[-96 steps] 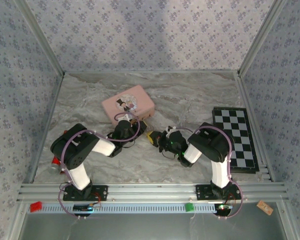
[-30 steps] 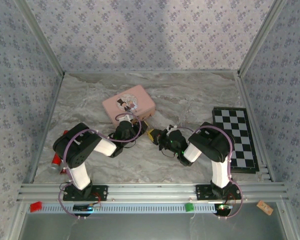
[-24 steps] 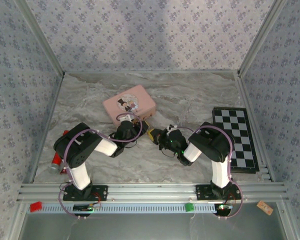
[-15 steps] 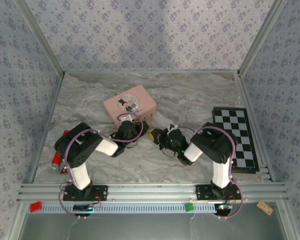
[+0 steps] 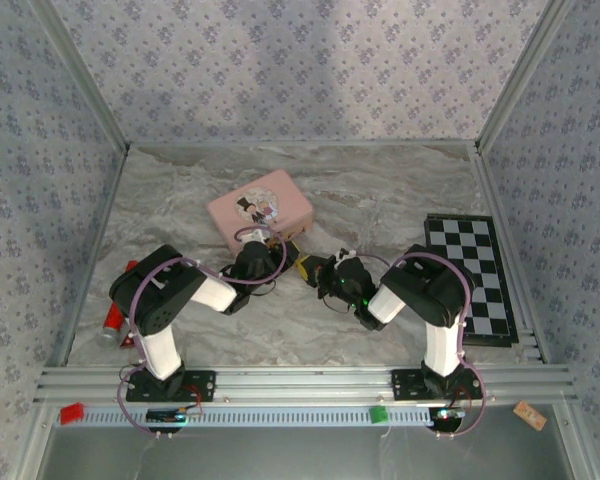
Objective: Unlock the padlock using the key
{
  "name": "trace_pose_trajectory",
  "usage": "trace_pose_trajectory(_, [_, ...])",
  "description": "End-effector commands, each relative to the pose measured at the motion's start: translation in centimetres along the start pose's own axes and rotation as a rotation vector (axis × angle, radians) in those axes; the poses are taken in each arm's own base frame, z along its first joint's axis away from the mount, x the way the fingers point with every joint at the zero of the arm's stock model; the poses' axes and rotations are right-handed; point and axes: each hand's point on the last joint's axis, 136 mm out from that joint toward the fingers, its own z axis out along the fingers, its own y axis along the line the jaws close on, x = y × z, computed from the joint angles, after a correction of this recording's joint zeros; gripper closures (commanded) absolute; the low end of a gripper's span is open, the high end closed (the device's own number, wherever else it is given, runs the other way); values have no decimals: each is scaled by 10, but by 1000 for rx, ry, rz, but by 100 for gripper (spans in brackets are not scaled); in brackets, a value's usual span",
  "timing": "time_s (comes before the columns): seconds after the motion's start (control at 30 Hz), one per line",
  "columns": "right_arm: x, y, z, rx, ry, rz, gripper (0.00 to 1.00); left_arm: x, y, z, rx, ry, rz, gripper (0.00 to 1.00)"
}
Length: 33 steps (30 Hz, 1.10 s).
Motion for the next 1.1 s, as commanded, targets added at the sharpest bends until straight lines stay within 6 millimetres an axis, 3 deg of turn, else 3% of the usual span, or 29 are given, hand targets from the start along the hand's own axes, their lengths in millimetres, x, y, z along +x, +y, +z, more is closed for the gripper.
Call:
trace_pose_trajectory(0.0, [-2, 30, 8, -108, 4, 15, 100, 69, 38, -6, -113, 274, -109, 78])
trace_pose_trajectory(0.27, [-4, 41, 15, -106, 26, -13, 100, 68, 36, -7, -105, 272, -111, 81])
trace_pose_trajectory(0.43, [-11, 27, 7, -59, 2, -27, 100, 67, 34, -8, -98, 267, -113, 80])
trace_pose_trajectory(0.6, [-17, 8, -1, -12, -18, -35, 100, 54, 25, -12, -82, 245, -108, 73])
trace_pose_trajectory(0.83, [-12, 0, 0, 1, 17, -37, 100, 30, 20, -21, -99, 187, -95, 49])
trace_pose_trajectory(1.07, [-4, -9, -4, 45, 31, -61, 100, 23, 30, -15, -109, 171, -136, 47])
